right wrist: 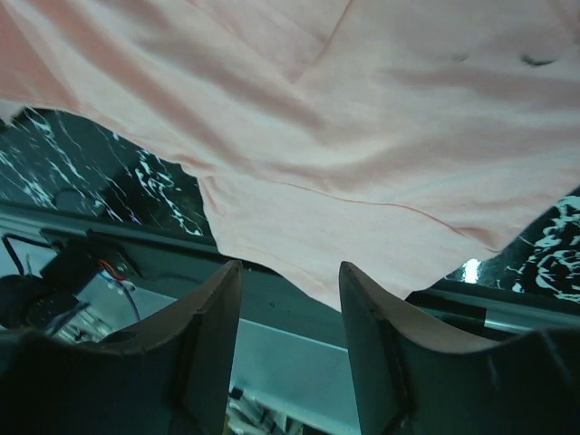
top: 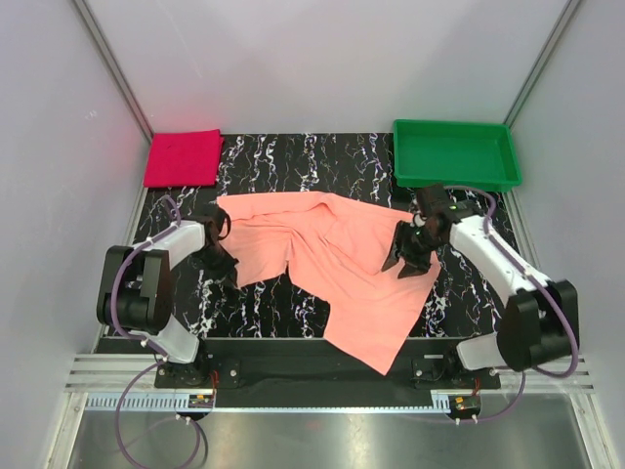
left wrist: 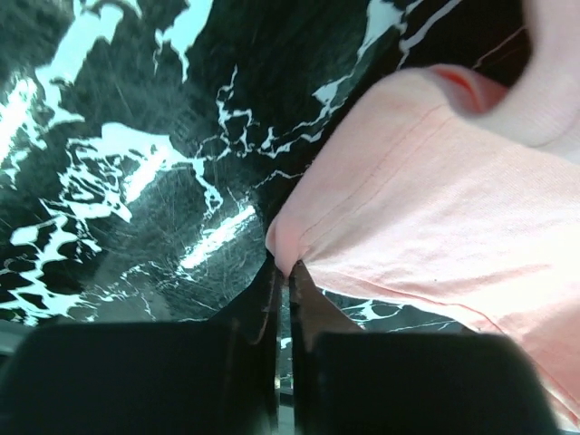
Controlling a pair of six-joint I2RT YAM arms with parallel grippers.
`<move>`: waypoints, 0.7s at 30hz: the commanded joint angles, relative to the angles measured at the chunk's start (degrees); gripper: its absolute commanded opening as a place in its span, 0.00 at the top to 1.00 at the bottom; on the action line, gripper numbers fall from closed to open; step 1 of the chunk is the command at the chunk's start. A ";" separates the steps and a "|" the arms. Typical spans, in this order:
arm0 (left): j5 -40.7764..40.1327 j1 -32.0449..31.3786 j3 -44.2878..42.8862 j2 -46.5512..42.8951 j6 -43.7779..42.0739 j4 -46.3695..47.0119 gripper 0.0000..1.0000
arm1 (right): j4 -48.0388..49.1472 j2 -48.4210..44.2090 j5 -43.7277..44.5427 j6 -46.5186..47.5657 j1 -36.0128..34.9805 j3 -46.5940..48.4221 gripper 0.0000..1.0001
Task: Fold and stack the t-shirts
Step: Flatten the tshirt out
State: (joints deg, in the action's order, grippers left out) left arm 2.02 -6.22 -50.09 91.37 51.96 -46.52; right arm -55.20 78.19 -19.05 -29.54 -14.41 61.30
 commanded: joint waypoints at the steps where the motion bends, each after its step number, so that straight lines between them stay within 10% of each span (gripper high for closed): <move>1: -8.26 0.68 -0.54 0.22 -4.24 3.90 1.00 | 2.02 4.77 -2.66 -0.34 -3.60 -2.49 0.46; 12: -10.19 0.77 1.75 -20.25 -4.33 -3.66 1.00 | 10.02 19.44 15.18 -6.59 -3.87 -0.49 0.54; 21: -13.72 2.09 0.69 -30.20 -4.94 -8.59 1.00 | 9.69 41.49 11.94 -3.87 -8.87 24.35 0.55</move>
State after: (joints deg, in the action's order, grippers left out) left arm -9.04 -4.86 -48.49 62.76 47.94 -54.00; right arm -50.83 113.16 -7.42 -35.03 -20.32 75.99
